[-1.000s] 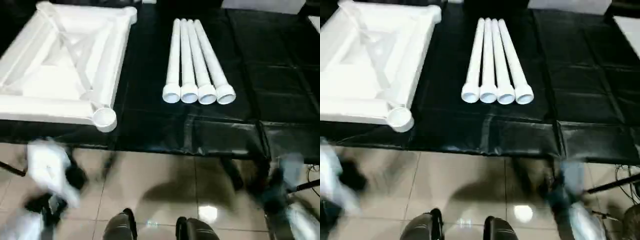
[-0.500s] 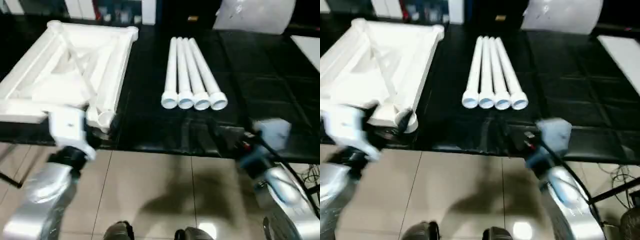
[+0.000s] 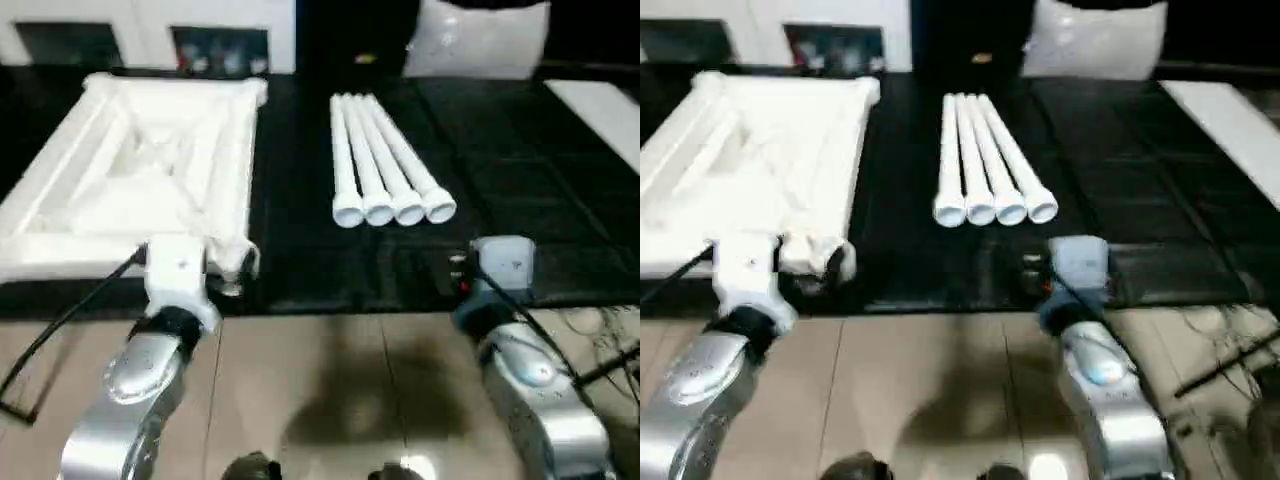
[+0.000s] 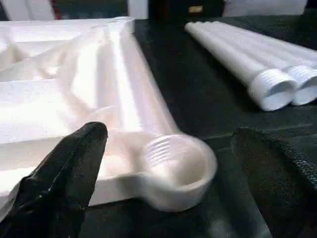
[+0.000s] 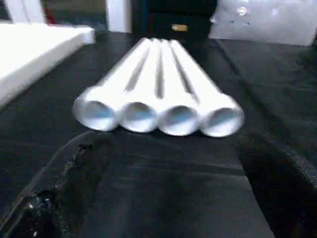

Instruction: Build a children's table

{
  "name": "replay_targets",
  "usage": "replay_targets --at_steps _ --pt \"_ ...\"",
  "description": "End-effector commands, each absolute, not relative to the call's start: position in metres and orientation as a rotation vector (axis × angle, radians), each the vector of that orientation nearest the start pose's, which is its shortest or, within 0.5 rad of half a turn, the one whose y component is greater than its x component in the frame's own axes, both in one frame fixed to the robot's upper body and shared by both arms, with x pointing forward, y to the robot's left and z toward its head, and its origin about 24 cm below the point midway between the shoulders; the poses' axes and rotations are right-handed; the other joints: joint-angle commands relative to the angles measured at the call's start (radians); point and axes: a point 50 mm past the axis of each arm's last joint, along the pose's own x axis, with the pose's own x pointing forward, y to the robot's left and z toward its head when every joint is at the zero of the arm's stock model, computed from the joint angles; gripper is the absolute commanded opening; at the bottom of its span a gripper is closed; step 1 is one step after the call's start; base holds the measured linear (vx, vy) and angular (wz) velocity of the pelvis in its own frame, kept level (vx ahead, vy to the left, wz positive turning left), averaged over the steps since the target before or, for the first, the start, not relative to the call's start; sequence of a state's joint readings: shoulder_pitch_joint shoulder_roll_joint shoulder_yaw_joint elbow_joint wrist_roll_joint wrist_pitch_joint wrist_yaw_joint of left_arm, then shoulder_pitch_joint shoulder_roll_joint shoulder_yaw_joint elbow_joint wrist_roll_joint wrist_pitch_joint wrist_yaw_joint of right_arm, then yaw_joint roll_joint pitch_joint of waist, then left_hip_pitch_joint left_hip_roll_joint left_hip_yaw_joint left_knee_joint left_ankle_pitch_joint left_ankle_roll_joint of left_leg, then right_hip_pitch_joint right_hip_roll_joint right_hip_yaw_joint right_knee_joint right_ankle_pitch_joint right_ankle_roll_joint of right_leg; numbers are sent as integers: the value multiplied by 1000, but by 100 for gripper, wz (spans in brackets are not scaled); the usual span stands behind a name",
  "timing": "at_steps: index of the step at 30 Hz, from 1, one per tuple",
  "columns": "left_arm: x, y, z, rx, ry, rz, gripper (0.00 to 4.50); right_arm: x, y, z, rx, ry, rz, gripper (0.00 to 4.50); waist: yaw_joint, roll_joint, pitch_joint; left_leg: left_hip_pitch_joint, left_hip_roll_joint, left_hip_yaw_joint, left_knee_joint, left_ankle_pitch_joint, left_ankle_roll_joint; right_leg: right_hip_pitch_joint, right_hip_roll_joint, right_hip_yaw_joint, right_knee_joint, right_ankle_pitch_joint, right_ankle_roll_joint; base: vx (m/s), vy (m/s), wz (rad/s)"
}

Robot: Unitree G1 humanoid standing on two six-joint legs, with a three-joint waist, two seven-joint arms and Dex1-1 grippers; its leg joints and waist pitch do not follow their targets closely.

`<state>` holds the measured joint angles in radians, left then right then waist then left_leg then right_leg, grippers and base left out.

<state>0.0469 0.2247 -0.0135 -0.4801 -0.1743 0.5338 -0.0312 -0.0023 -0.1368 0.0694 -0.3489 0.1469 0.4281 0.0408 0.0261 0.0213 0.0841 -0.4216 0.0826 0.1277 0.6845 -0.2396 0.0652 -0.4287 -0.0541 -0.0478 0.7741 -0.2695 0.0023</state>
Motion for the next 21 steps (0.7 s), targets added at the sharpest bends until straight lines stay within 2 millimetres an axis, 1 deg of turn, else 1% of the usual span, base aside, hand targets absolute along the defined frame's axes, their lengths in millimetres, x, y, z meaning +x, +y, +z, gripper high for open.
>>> replay_targets --at_steps 1,2,3,4,5,6,7,8,9,10,11,12,13,14,15,16,17,18,19,20,21 --pt "231 171 93 74 111 -86 448 248 -147 88 -38 24 174 450 5 29 -63 55 143 -82 -176 75 120 15 3 -37 -32 -72 6 -89 205 -3" --pt "231 171 93 76 111 -85 448 248 -147 88 -33 25 167 450 9 12 -62 54 155 -81 -195 -57 48 26 -14 -20 -56 -51 -11 -101 153 -9" --pt "230 172 93 80 112 -82 448 248 -148 86 -4 62 150 450 8 -23 -64 56 147 -77 -205 -292 -111 51 -77 27 -119 -5 -60 -101 153 -9" --pt "230 173 93 80 112 -81 448 248 -148 86 0 69 149 450 11 -33 -55 43 131 -86 -160 -337 -157 50 -158 75 -165 -35 -120 -110 125 2" --pt "230 173 92 87 118 -76 448 248 -147 77 36 176 171 450 28 -9 -26 55 106 -134 60 -99 -153 67 -313 137 -289 -275 -199 -62 64 3" --pt "231 173 92 90 117 -78 448 248 -145 75 45 192 207 450 17 -1 -12 57 114 -158 84 -72 -166 67 -295 114 -297 -385 -196 -146 133 3" --pt "231 172 92 91 115 -80 448 248 -143 75 48 194 231 450 -13 5 3 52 111 -176 16 -216 -229 79 -177 6 -269 -559 -153 -136 161 -14" --pt "232 172 93 94 109 -74 448 248 -142 75 48 190 242 450 -16 41 4 94 148 -203 -68 -580 -285 50 -93 -18 -226 -513 -94 -217 262 -19" --pt "233 172 94 97 102 -64 448 247 -141 75 44 179 242 450 -34 64 -3 0 131 -222 -245 -1025 -385 126 -17 -41 -27 -153 -41 -133 193 -19" --pt "233 171 95 77 95 -69 448 248 -141 76 47 171 240 450 2 65 -9 5 95 -178 -267 -1017 -371 121 6 -64 -22 -8 -52 -163 165 7" --pt "233 169 95 61 89 -80 448 248 -140 78 48 156 244 450 -19 51 -31 32 73 -159 -246 -886 -387 118 -23 -53 -63 -11 -87 -82 63 11" --pt "233 168 95 60 88 -82 448 248 -139 78 47 152 246 450 -22 44 -33 34 60 -153 -249 -813 -418 121 -32 -45 -85 -39 -95 -94 107 12" --pt "232 167 95 61 86 -87 448 248 -139 79 45 142 252 450 -24 2 -61 49 50 -146 -196 -591 -399 124 -104 3 -154 -146 -94 -66 59 -2" --pt "232 166 95 63 86 -89 448 248 -139 79 40 141 256 450 -25 -17 -68 61 56 -140 -140 -429 -362 118 -165 33 -187 -193 -106 -115 76 -14" --pt "232 164 94 65 87 -94 448 248 -139 79 32 137 252 450 -22 -24 -60 58 81 -152 -29 -232 -284 119 -286 68 -266 -248 -151 -104 33 -14" --pt "230 160 93 66 89 -112 448 248 -141 81 7 122 225 450 -27 -6 -14 67 119 -188 101 3 -207 104 -340 26 -330 -409 -186 -126 61 -25" --pt "229 158 92 62 92 -117 448 248 -141 81 1 119 222 450 -54 13 2 75 129 -221 102 -86 -241 112 -309 -27 -314 -483 -167 -85 124 -26" --pt "228 157 91 60 95 -119 448 248 -141 81 -2 120 225 450 -82 84 26 43 108 -221 -158 -871 -378 128 -81 -126 -144 -492 -60 -85 124 -26" --pt "227 156 90 56 100 -116 448 247 -142 79 12 135 224 450 -103 48 40 -68 86 -211 -298 -1190 -440 189 -25 -108 1 -340 -58 -107 151 -15" --pt "226 155 89 56 108 -113 448 246 -142 78 12 137 221 450 -9 66 11 -58 34 -155 -300 -1138 -381 219 25 -94 10 -187 -60 -150 56 2" --pt "226 155 88 56 114 -111 448 246 -143 78 11 137 218 450 -30 39 -4 -55 34 -138 -280 -1008 -336 227 5 -69 -2 -232 -83 -150 56 2"
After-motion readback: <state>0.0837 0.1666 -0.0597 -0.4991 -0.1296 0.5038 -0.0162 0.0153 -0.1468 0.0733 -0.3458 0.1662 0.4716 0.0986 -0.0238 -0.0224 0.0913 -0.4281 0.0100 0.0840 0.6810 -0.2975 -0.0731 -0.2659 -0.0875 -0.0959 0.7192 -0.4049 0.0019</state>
